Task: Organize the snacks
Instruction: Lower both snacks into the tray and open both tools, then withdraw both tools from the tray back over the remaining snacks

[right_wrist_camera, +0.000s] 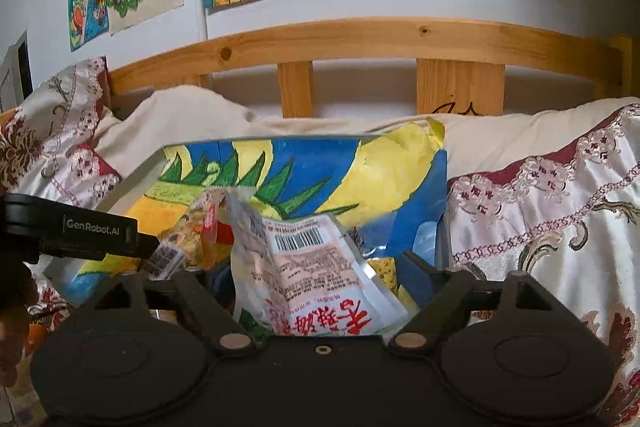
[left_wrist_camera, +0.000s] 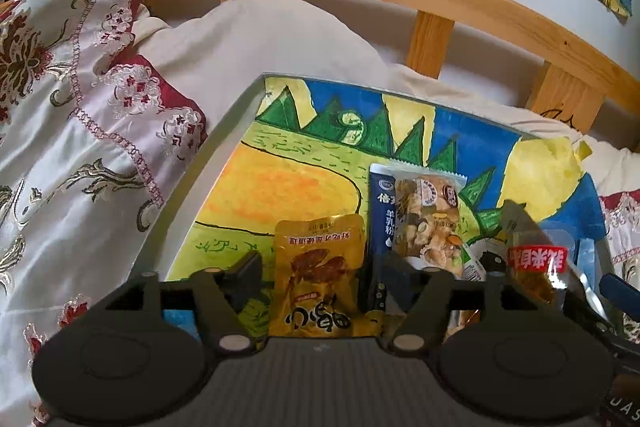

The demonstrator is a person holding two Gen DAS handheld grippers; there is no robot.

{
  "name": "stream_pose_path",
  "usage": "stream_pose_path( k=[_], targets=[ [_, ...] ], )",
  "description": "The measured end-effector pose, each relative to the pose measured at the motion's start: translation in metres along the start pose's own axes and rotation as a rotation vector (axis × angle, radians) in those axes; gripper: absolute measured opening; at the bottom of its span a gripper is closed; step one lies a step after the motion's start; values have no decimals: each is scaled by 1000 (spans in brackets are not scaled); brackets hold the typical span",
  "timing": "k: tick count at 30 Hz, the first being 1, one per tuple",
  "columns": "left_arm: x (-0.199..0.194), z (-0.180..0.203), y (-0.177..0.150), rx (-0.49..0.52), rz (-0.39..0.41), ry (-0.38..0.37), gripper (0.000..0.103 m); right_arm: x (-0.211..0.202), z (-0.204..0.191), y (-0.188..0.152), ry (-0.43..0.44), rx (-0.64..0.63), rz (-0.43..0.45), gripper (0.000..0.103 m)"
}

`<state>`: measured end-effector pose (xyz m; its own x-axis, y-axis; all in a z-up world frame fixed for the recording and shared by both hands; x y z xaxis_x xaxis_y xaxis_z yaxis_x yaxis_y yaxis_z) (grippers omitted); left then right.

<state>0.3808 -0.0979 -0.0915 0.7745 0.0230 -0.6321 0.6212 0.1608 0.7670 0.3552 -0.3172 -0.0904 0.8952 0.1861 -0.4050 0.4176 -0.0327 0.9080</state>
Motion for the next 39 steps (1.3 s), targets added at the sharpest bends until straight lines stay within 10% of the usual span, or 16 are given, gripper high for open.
stream_pose_path(
  k=[11,39],
  targets=[
    [-38,-18,9,-68,94,18,98,-28,-6,21,-2,13,102,98],
    [-218,-62,-28,-67,199,76,102,-215,-61,33,9,11,256,102]
  ],
)
Point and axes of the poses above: each gripper's, at about its wrist camera, not at the fingertips, and x roughly the way its jaws point, z to its right, y to its top, the point moved 4 cm from there along x, roughly the way its jaws point, and after that the axes turned 4 degrees about z, right-handed, at the moved point
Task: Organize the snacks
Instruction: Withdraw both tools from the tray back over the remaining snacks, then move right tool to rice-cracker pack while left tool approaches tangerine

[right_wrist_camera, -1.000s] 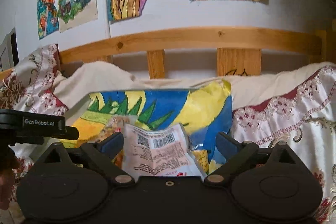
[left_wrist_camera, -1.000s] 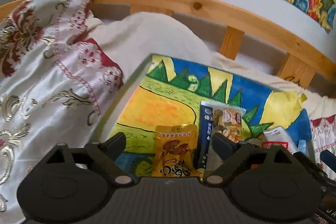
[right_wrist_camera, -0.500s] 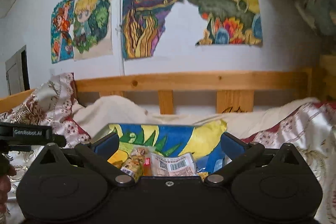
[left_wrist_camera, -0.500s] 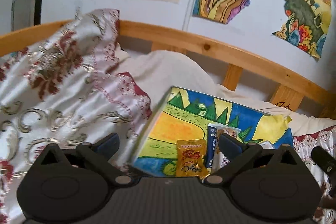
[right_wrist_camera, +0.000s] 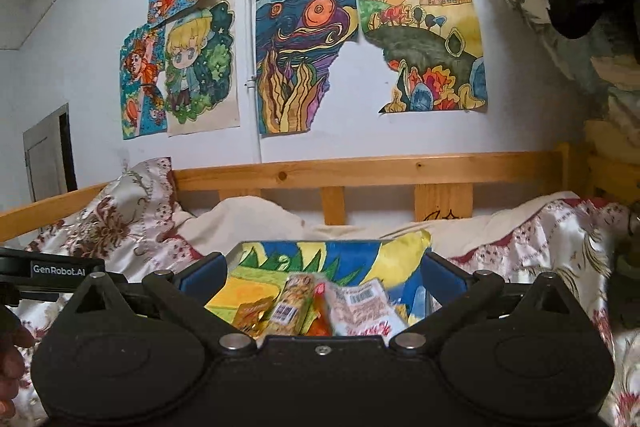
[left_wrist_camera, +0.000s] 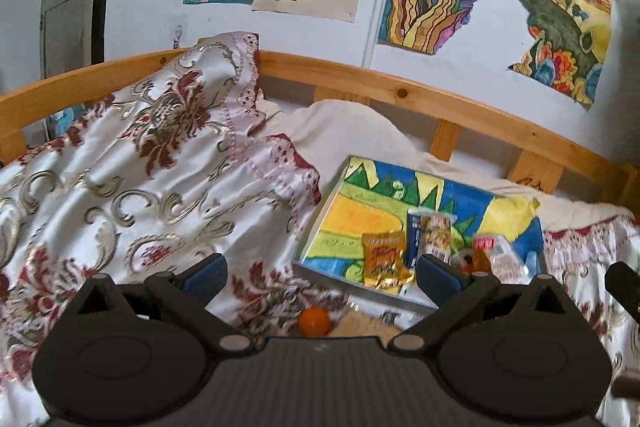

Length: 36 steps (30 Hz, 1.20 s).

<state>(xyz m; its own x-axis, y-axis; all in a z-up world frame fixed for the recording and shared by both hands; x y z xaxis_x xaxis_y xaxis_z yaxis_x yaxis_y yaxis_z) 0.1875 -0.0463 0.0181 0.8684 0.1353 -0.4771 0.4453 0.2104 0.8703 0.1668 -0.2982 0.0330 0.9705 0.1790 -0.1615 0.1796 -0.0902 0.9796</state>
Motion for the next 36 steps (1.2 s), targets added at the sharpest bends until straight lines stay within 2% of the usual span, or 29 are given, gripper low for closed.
stream_pose_path(
  k=[8,15,24,36],
  targets=[
    [-31,-15,-28,58,-48,12,102,-40,-14,-16,24,-21,-46,102],
    [-52,-29,-49,115,-67,21,102,-62,-27,-36,35,-29,-140,102],
    [-62,-42,-75,169,-109,19,102,-69,-51,-59,53,-62,-242,102],
    [-57,-66,-88,139,-138,32,102,-61,-66,-75,64,-110,-296,102]
  ],
)
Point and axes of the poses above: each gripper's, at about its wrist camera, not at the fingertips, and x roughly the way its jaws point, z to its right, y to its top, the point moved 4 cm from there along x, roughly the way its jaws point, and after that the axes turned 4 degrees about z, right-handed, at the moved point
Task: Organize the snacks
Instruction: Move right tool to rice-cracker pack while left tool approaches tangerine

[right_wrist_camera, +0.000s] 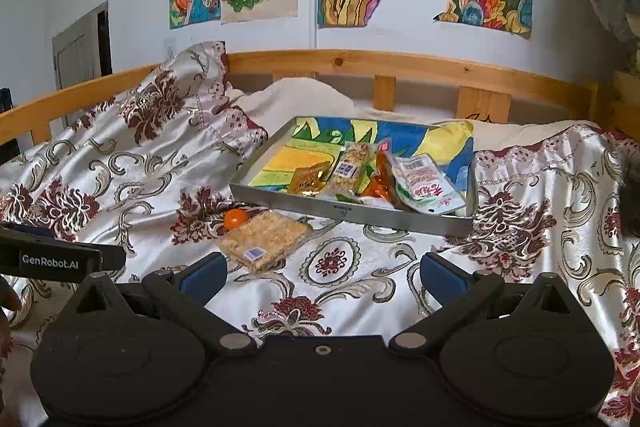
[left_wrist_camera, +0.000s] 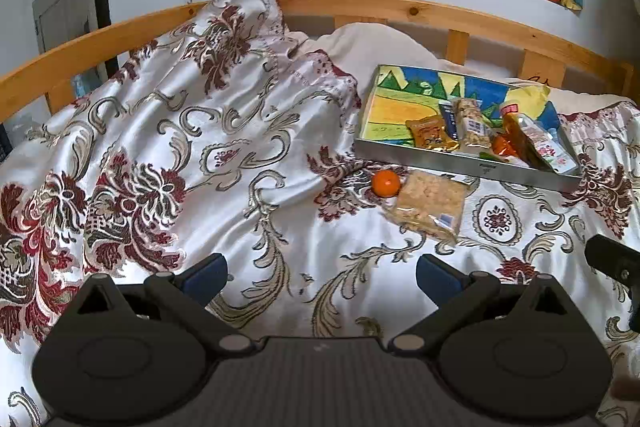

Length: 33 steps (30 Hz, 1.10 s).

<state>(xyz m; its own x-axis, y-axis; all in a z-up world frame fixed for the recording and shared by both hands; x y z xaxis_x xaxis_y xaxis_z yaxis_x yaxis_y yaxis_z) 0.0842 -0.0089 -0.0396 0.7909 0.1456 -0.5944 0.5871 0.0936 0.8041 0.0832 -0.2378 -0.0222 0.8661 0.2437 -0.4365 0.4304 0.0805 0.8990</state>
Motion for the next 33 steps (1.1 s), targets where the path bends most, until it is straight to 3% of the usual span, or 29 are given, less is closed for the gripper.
stream_pose_path(
  k=[33],
  targets=[
    [52,-45,8,-87,13,0,102,45,-23,-14,6,-49,-77,102]
  ],
)
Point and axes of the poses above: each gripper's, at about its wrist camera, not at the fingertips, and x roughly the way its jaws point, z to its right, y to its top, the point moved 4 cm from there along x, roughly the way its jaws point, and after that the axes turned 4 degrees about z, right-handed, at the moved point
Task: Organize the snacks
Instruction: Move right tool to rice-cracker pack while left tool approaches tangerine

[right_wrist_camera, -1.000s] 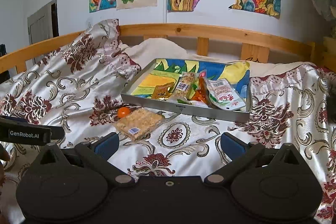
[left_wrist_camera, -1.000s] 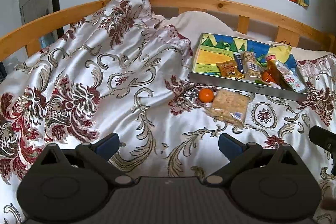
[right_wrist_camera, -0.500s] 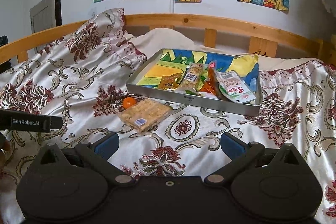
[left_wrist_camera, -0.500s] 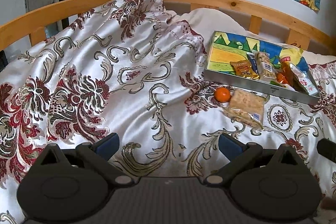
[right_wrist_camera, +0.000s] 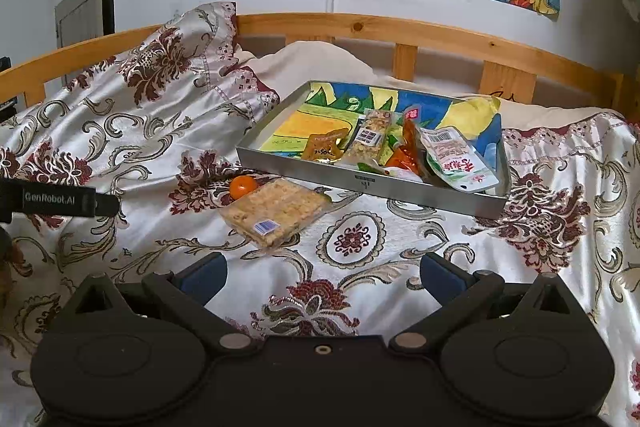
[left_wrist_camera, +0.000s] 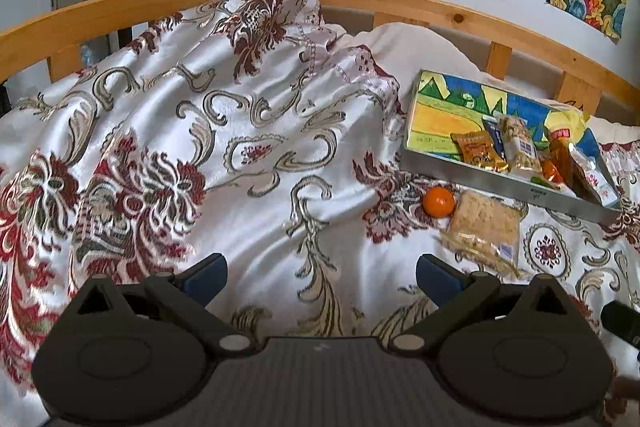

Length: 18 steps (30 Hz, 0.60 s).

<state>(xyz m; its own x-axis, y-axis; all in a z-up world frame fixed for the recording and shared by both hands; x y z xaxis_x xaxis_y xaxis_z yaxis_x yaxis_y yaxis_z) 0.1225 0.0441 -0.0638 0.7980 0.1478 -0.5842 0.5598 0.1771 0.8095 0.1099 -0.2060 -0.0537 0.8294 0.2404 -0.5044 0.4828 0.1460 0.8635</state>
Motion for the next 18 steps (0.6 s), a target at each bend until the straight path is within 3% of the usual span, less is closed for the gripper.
stream_pose_path(
  k=[10,18],
  targets=[
    [13,-2,27,10,63,-21,102,34,-7,18,-20,-8,8,102],
    [34,-19,46,-25,73,-33,102,75,-31,21,-17,28,-37,102]
  ],
)
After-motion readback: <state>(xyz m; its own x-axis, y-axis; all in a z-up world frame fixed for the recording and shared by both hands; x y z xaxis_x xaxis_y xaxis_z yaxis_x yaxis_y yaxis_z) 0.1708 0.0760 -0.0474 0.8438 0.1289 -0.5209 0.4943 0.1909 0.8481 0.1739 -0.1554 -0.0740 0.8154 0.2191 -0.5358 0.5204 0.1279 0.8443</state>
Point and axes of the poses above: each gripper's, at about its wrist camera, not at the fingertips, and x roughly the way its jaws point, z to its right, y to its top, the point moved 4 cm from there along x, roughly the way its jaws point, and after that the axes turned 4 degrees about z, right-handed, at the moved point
